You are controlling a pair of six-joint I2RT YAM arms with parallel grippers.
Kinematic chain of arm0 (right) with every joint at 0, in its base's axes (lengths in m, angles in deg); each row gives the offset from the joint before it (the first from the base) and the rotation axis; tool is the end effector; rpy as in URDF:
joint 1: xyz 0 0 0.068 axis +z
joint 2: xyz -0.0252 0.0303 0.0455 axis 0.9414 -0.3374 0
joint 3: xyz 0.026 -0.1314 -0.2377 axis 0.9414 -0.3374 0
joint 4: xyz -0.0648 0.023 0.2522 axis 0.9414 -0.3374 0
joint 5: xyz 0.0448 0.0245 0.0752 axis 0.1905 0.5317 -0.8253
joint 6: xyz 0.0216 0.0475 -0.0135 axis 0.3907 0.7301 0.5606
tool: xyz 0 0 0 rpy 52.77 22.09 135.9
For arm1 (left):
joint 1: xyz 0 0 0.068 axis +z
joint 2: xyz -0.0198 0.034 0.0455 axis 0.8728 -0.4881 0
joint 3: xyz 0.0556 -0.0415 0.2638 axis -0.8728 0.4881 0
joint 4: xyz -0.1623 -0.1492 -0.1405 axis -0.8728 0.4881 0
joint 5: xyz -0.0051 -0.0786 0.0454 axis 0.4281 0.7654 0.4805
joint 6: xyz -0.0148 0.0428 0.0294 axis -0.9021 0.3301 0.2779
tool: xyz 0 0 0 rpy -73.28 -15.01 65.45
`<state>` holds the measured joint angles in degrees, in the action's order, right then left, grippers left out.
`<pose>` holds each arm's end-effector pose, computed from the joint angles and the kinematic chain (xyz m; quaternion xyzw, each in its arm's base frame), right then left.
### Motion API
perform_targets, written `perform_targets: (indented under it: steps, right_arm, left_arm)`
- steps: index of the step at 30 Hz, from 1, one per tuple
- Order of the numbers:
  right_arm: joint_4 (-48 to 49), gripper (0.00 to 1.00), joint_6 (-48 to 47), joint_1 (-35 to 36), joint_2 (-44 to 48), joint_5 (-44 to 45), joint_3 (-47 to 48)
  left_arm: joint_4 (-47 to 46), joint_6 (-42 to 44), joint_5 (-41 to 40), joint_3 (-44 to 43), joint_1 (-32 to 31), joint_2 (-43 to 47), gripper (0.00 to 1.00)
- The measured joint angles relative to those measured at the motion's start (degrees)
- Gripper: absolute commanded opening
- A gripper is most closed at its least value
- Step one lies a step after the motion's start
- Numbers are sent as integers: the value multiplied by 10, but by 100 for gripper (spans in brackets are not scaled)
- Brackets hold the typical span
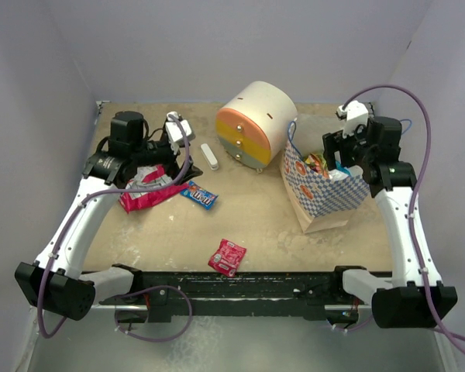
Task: Place the snacks into the paper bag
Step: Place the snack in the paper bag.
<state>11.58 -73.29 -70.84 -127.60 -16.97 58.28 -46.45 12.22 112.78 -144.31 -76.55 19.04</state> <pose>0.2378 0.0039 0.3956 -0.1525 0.8197 -0.0022 0.5521 0.2363 -0.0911 0.3819 0.4555 0.6992 -0.2628 0.4844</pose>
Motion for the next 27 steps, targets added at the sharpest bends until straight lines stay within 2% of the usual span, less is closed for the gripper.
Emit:
perform_targets:
  steps: [7,13,15,18,22,27]
  right_arm:
    - [11,88,-7,0,47,-1,-2]
    - [12,89,-10,-3,66,-16,-22]
    - [11,89,-10,-3,72,-18,-28]
    - [11,90,-10,-4,80,-22,-36]
    - [11,90,-10,-10,87,-30,-39]
    - [12,90,-10,-18,87,-33,-40]
  left_arm:
    - [61,81,-39,40,0,0,99]
    - [149,219,-47,95,-2,-2,95]
    - [179,265,-53,121,-14,-2,94]
    - [203,307,-73,155,-65,-5,93]
    - [200,341,-100,188,-139,-29,93]
    - [116,346,-143,211,-147,-64,96]
